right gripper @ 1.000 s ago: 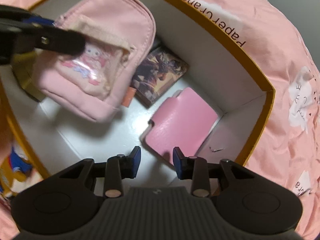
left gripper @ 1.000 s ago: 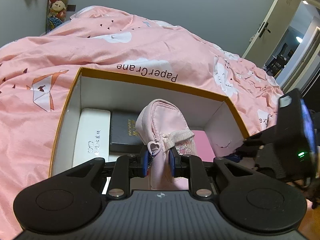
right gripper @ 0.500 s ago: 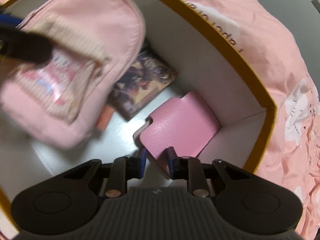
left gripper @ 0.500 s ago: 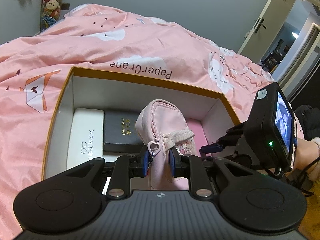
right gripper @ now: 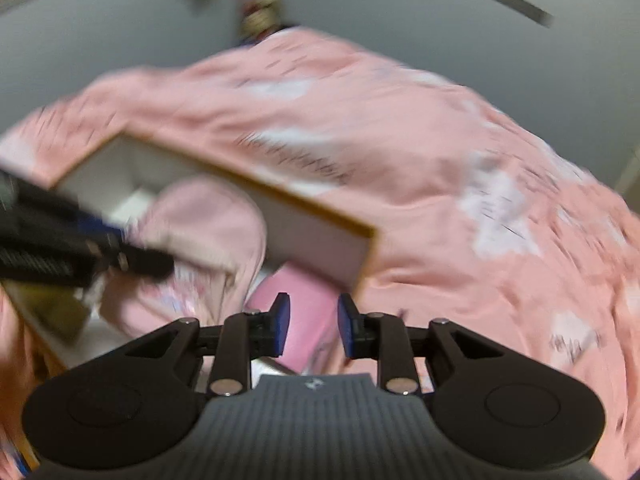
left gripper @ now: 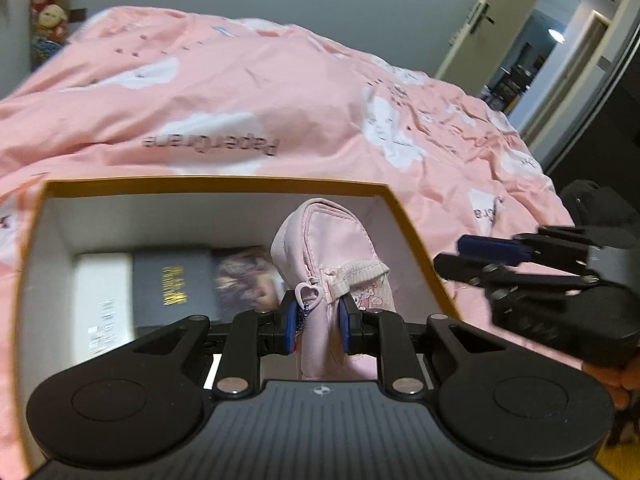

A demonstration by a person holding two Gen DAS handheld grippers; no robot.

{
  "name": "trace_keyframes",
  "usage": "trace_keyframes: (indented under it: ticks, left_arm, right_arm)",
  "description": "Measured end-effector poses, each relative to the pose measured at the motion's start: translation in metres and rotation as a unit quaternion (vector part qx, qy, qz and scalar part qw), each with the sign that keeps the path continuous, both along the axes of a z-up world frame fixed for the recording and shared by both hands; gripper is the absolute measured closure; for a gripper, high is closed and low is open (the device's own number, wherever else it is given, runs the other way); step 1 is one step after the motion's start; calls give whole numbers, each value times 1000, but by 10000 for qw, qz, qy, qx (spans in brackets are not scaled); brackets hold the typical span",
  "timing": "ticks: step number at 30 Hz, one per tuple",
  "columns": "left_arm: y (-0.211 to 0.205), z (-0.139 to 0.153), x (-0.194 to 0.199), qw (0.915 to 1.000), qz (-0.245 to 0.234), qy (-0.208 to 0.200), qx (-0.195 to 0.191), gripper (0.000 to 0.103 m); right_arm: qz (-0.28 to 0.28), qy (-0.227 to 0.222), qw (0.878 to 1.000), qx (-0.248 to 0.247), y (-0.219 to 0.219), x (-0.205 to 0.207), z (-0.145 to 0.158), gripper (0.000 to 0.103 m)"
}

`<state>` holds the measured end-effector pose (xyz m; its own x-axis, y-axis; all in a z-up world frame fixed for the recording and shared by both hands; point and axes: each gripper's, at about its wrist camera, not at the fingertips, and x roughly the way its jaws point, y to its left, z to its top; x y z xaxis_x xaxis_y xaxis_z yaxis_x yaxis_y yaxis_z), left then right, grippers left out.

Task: Organize objects
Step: 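Lower the pink backpack into the box and open the left tool, then move both tools back to the plush toys beside the box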

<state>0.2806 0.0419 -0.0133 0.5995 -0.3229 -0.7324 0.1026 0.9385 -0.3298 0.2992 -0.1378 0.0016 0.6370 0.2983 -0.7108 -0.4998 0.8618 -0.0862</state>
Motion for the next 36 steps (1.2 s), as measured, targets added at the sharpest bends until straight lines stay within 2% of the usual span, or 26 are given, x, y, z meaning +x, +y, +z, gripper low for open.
trace_keyframes:
  ticks: [4,8,10,12,17,20,24,28,31,36]
  left_arm:
    - [-16,-20,24,9997,-104,206,13,80]
    - [-25,-33,43,9992,-196,329,97,80]
    - [-26,-38,50,9990,-168,409,81,80]
    - [-26,-44,57,9987,-74,497,102,80]
    - [-25,-56,69,9970,140,760,16,78]
    - [-23,-65,76,9938,366,1047,49,73]
    - [-22,-68,80,9912,548,1202,68,62]
    - [-22,-62,75,9928,556,1050,143,57]
    - [-21,-46,63,9946,621,808,211,54]
    - [-17,6,15,9990,396,-41,189,54]
  right_arm:
    - [-727,257,9941,761,-26,3,-2,72]
    - [-842,490,9893,1086,-33,-7,-10,69]
    - [-836,543,9891,1079,-31,-6,-15,65]
    - [-828,563,9895,1040,-29,8,-26,65]
    - [-866,676,9877,1109,-34,12,-36,65]
    - [-878,751,9867,1140,-36,13,-41,64]
    - [-890,807,9860,1157,-38,13,-45,64]
    - [-864,768,9863,1180,-39,9,-40,60]
    - [-854,602,9876,1171,-39,1,-31,60]
    - [-788,232,9853,1496,-45,-31,-8,60]
